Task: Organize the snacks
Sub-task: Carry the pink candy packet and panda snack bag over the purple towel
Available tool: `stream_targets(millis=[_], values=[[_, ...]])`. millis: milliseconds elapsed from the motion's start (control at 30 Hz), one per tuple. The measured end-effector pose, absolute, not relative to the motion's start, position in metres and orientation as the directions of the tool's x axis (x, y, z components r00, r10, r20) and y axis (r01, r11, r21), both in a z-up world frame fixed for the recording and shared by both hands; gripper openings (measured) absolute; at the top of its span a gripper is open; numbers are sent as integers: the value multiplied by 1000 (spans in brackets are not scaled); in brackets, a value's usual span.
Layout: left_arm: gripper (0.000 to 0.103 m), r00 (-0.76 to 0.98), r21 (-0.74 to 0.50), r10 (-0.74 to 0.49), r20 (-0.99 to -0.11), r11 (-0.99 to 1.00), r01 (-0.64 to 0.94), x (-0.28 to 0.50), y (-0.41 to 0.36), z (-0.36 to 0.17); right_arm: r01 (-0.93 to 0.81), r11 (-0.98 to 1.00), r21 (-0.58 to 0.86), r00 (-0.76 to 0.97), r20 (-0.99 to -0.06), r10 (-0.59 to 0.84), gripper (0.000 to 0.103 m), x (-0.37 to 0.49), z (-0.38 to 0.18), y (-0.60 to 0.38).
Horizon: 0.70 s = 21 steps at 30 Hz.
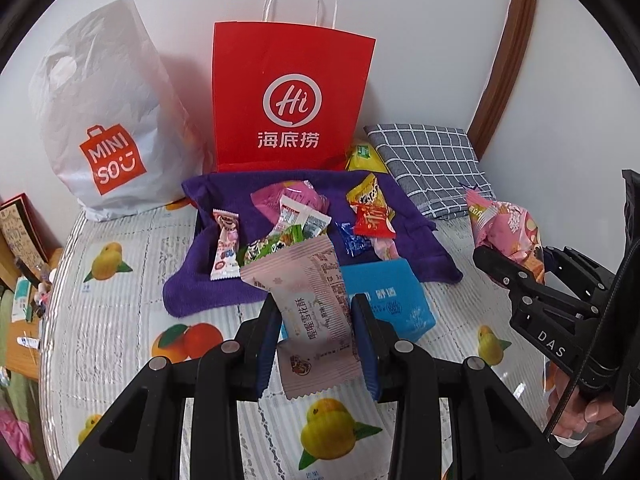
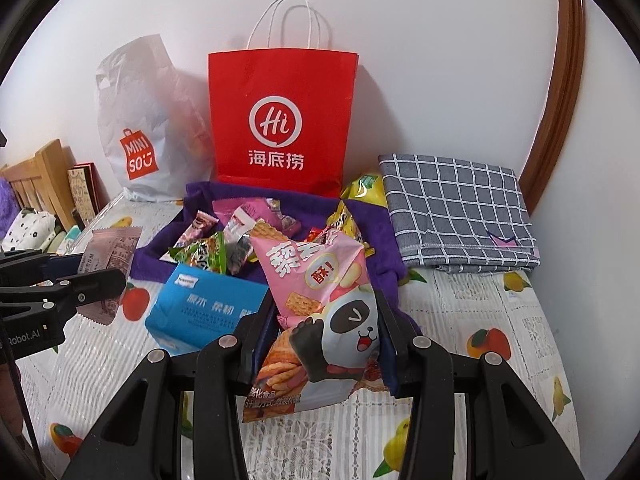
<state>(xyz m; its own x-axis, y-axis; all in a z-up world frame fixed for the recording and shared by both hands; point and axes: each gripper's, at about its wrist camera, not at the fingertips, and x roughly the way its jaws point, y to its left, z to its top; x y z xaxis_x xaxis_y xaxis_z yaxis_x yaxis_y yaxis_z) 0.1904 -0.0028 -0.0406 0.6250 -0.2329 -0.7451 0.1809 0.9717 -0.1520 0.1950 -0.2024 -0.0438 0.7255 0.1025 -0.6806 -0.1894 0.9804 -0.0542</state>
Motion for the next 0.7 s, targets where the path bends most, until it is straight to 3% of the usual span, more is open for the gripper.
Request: stream_targets(millis=[700], values=[[34,610,-169,-220,-762,976,140,239,14,-39,-159,987,-12,722,-683,108,43,254,-41,-217]])
